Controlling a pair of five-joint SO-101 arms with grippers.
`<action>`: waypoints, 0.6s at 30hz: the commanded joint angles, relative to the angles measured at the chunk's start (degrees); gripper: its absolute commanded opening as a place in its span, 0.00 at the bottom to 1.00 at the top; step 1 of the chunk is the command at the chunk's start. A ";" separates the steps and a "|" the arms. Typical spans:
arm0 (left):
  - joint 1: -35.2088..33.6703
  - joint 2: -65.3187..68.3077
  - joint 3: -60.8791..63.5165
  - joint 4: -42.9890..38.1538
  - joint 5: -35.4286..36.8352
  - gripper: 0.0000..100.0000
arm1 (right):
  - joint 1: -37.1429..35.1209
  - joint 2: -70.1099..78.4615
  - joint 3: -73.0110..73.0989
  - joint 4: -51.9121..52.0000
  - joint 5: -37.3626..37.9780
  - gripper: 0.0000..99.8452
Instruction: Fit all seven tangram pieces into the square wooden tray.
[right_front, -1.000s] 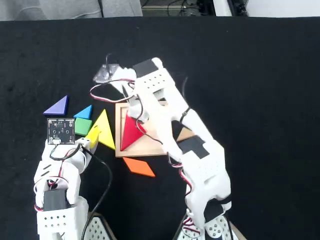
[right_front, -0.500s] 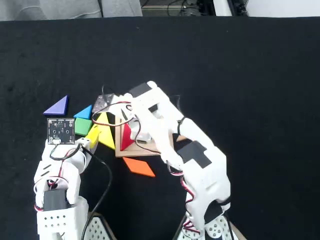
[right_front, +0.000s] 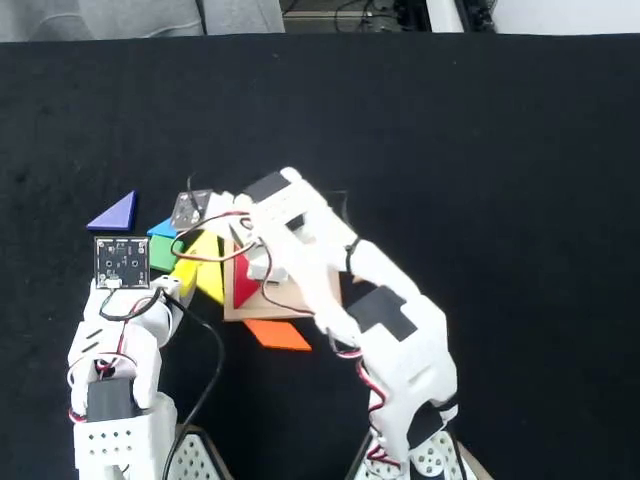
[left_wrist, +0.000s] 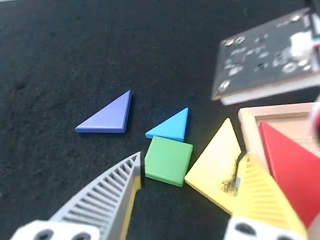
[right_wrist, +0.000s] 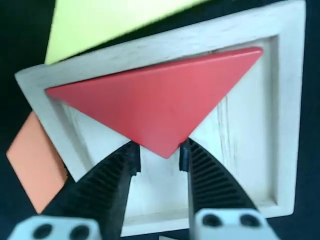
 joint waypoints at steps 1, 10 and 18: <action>-0.48 -0.79 1.19 -0.09 -0.53 0.30 | -2.46 -1.89 -1.98 -0.62 0.62 0.12; -0.48 -0.79 1.19 -0.09 -0.53 0.30 | -2.37 -2.07 -5.58 3.60 -2.64 0.14; -0.57 -0.79 1.19 -0.09 -0.53 0.30 | -2.46 -1.80 -8.40 0.79 -4.04 0.28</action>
